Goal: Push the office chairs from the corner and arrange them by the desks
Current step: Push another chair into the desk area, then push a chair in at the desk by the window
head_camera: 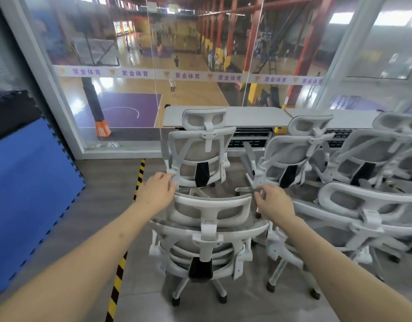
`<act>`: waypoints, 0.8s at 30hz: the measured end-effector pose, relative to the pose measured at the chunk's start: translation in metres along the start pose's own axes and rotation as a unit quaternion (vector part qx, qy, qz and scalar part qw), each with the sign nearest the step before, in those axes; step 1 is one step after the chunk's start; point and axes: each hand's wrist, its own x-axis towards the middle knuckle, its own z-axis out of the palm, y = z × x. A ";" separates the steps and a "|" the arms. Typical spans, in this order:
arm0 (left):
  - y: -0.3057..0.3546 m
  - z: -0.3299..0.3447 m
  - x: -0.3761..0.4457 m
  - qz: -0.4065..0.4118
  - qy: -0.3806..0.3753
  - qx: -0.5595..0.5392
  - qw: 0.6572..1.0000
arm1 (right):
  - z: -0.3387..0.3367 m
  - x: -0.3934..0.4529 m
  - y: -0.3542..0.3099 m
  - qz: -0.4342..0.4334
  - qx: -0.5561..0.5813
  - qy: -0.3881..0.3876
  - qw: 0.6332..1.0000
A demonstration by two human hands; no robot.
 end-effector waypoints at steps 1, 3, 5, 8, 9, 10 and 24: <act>0.005 -0.003 0.006 0.005 -0.005 0.007 1.000 | -0.002 0.006 -0.005 -0.004 0.002 0.004 1.000; 0.015 -0.006 0.020 0.007 -0.013 0.018 1.000 | -0.006 0.021 -0.015 -0.014 0.008 0.011 1.000; 0.021 -0.007 0.040 0.007 -0.017 0.016 1.000 | -0.006 0.039 -0.023 -0.026 0.004 0.015 1.000; 0.024 -0.002 0.080 0.013 -0.029 0.014 0.999 | 0.001 0.078 -0.028 -0.042 -0.010 0.021 0.999; 0.024 0.001 0.095 0.012 -0.031 0.017 0.999 | 0.006 0.094 -0.028 -0.048 -0.013 0.018 0.999; 0.024 0.004 0.112 0.010 -0.031 0.023 0.999 | 0.012 0.112 -0.027 -0.055 -0.017 0.014 0.998; 0.031 0.074 0.351 -0.077 -0.101 0.035 0.991 | 0.102 0.389 -0.029 -0.098 -0.028 -0.113 0.988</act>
